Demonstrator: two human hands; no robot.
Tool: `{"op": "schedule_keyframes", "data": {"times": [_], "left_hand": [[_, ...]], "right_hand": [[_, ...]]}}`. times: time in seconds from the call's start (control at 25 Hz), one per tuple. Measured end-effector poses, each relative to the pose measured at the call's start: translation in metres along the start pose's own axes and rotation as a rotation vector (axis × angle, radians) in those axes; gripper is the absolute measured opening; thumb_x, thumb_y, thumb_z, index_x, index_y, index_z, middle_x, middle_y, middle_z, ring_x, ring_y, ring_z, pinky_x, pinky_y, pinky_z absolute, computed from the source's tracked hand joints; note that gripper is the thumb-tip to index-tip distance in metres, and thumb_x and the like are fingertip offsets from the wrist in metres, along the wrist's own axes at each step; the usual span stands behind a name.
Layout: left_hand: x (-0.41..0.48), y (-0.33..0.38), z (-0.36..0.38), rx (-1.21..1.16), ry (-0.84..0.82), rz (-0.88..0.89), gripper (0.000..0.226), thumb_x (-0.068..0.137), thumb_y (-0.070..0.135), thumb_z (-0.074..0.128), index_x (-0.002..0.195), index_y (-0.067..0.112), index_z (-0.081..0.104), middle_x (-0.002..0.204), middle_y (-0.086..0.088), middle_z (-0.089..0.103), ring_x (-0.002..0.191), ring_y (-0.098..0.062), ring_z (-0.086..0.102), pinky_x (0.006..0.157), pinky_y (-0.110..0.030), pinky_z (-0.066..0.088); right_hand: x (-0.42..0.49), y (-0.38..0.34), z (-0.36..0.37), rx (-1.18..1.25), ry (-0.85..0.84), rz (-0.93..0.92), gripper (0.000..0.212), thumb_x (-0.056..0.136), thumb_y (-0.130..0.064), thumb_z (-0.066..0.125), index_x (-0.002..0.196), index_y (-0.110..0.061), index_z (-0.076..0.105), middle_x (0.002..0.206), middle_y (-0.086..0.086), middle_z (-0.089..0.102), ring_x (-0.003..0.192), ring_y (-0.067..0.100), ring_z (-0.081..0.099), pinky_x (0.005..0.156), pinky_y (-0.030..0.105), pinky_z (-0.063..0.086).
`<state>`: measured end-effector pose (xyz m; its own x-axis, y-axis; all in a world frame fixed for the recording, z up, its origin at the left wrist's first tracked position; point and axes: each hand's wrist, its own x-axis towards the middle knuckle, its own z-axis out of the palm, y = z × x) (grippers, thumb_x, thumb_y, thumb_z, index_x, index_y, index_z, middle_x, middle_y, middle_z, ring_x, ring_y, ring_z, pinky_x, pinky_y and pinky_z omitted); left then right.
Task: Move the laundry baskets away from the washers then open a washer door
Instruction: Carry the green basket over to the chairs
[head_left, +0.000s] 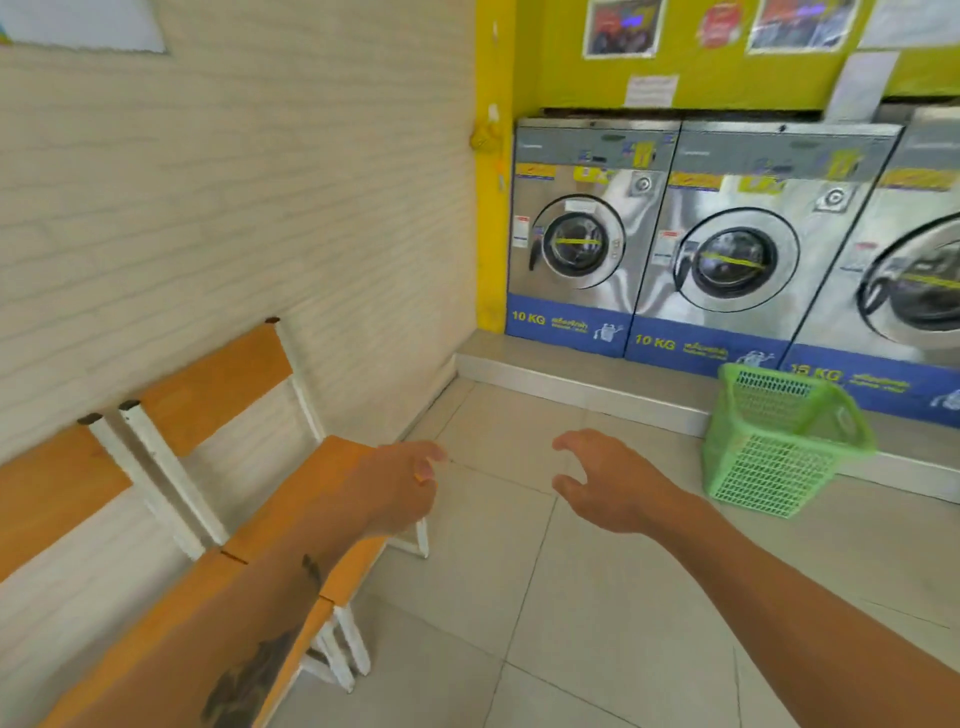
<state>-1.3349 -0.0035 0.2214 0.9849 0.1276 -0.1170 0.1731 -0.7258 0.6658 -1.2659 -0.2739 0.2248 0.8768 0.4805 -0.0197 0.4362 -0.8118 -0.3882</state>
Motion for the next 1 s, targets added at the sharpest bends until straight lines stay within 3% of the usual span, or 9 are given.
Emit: {"op": "schedule_keyframes", "data": {"times": [0.12, 0.32, 0.44, 0.56, 0.68, 0.84, 1.0], "left_hand": [[0.066, 0.041, 0.025, 0.078, -0.046, 0.093, 0.027, 0.090, 0.022, 0.047, 0.110, 0.036, 0.059, 0.097, 0.013, 0.061, 0.070, -0.002, 0.059, 0.056, -0.012, 0.042], [0.197, 0.095, 0.065, 0.094, -0.076, 0.246, 0.032, 0.085, 0.018, 0.053, 0.111, 0.036, 0.060, 0.094, 0.013, 0.059, 0.078, -0.009, 0.059, 0.068, -0.022, 0.048], [0.276, 0.139, 0.088, 0.187, -0.140, 0.336, 0.034, 0.084, 0.022, 0.052, 0.115, 0.035, 0.060, 0.093, 0.019, 0.056, 0.082, -0.001, 0.056, 0.068, -0.012, 0.041], [0.350, 0.190, 0.116, 0.235, -0.196, 0.443, 0.037, 0.083, 0.022, 0.050, 0.117, 0.034, 0.059, 0.094, 0.018, 0.058, 0.085, -0.006, 0.057, 0.078, -0.019, 0.044], [0.407, 0.247, 0.159, 0.287, -0.274, 0.544, 0.038, 0.083, 0.022, 0.050, 0.118, 0.034, 0.059, 0.097, 0.017, 0.059, 0.089, -0.009, 0.058, 0.087, -0.026, 0.047], [0.478, 0.328, 0.236, 0.296, -0.321, 0.638, 0.039, 0.084, 0.021, 0.049, 0.119, 0.034, 0.059, 0.099, 0.014, 0.061, 0.088, -0.005, 0.059, 0.081, -0.021, 0.044], [0.540, 0.406, 0.311, 0.290, -0.317, 0.627, 0.040, 0.087, 0.021, 0.050, 0.124, 0.031, 0.058, 0.112, 0.010, 0.062, 0.097, -0.009, 0.058, 0.090, -0.023, 0.044]], "right_hand": [[0.015, 0.062, -0.020, -0.007, 0.031, 0.109, 0.056, 0.087, -0.046, 0.052, 0.139, -0.026, 0.042, 0.147, -0.002, 0.043, 0.133, 0.022, 0.043, 0.109, 0.039, 0.035], [0.070, 0.164, -0.058, -0.008, 0.094, 0.273, 0.057, 0.089, -0.043, 0.053, 0.141, -0.026, 0.040, 0.150, -0.002, 0.039, 0.136, 0.020, 0.038, 0.110, 0.033, 0.030], [0.101, 0.218, -0.089, -0.014, 0.174, 0.387, 0.056, 0.090, -0.040, 0.054, 0.141, -0.022, 0.041, 0.148, 0.000, 0.042, 0.134, 0.022, 0.041, 0.110, 0.035, 0.033], [0.117, 0.272, -0.121, 0.035, 0.266, 0.507, 0.055, 0.090, -0.037, 0.055, 0.140, -0.020, 0.043, 0.147, 0.002, 0.044, 0.133, 0.023, 0.042, 0.109, 0.036, 0.035], [0.118, 0.339, -0.151, 0.071, 0.339, 0.601, 0.054, 0.090, -0.034, 0.056, 0.140, -0.020, 0.044, 0.148, 0.002, 0.043, 0.134, 0.022, 0.041, 0.109, 0.033, 0.033], [0.120, 0.453, -0.187, 0.079, 0.412, 0.696, 0.055, 0.088, -0.033, 0.059, 0.140, -0.019, 0.046, 0.146, 0.004, 0.045, 0.133, 0.024, 0.042, 0.110, 0.037, 0.034], [0.130, 0.568, -0.226, 0.101, 0.363, 0.716, 0.056, 0.086, -0.032, 0.060, 0.139, -0.018, 0.047, 0.142, 0.007, 0.048, 0.131, 0.026, 0.045, 0.109, 0.034, 0.033]]}}
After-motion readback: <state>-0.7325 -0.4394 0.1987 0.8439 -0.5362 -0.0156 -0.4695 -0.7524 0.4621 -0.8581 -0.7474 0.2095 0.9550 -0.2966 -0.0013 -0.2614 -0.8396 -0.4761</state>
